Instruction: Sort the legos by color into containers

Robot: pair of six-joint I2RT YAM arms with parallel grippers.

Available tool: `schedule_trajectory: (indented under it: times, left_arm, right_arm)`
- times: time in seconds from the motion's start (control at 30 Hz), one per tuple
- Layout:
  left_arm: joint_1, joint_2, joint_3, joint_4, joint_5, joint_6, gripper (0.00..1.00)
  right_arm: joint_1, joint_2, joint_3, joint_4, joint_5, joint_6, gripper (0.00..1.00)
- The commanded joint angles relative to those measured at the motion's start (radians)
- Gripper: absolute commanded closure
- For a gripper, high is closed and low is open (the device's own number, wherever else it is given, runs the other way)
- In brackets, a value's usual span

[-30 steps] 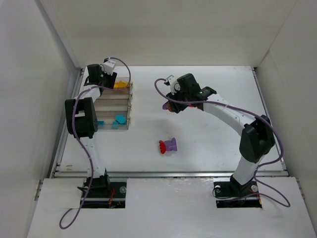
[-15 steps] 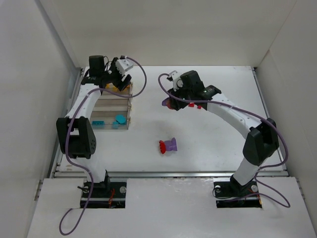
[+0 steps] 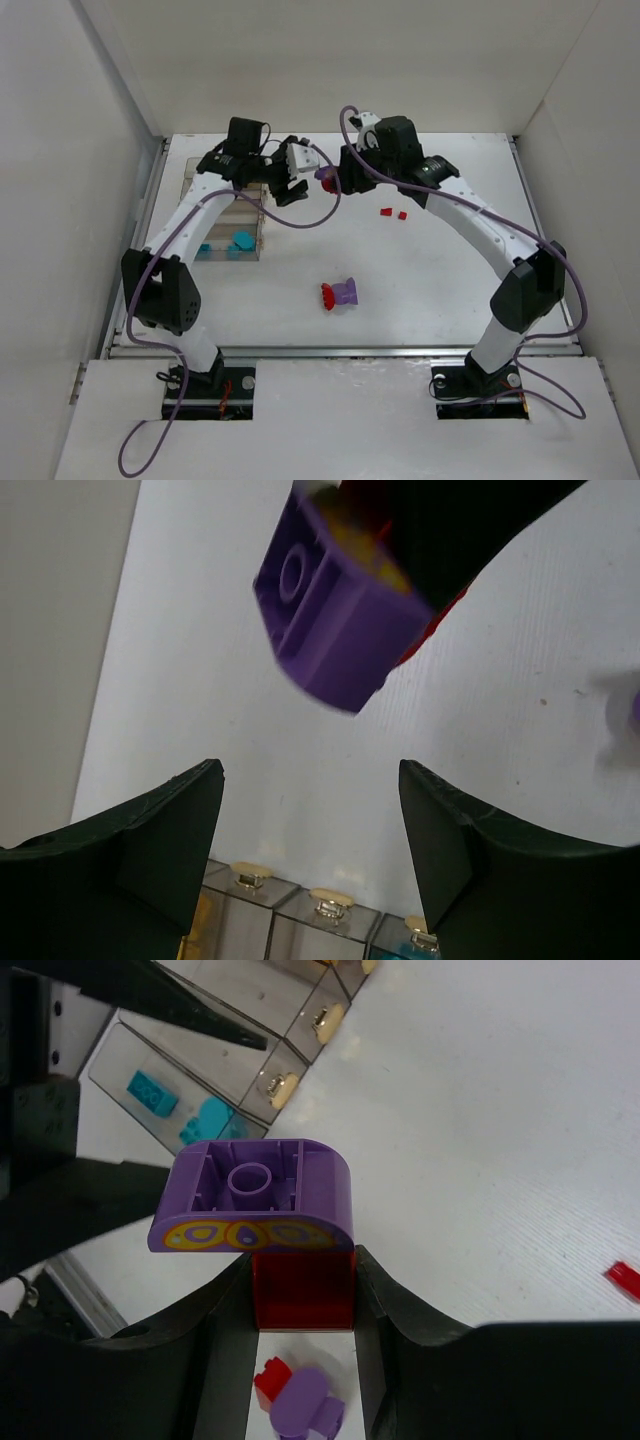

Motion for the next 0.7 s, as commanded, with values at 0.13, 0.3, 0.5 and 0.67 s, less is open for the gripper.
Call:
schedule_trajectory:
  times: [0.13, 0.3, 0.5, 0.67]
  left_arm:
    - [-0.106, -0.136, 0.015, 0.065, -0.093, -0.089, 0.32]
    - [-0.135, -0.189, -0.024, 0.122, -0.149, -0.098, 0.33]
    - [-0.189, -0.200, -0.083, 0.171, -0.217, -0.098, 0.38]
    - [-0.198, -0.210, -0.111, 0.225, -0.263, -0.117, 0.41]
  right_arm:
    - [-0.004, 0.016, 0.042, 0.035, -0.047, 0.054, 1.00]
    - [-0.004, 0.005, 0.008, 0.035, -0.048, 0.054, 1.00]
    - [0.005, -0.006, 0.008, 0.055, -0.057, 0.054, 1.00]
    - [0.014, -0.015, -0.011, 0.064, -0.077, 0.054, 1.00]
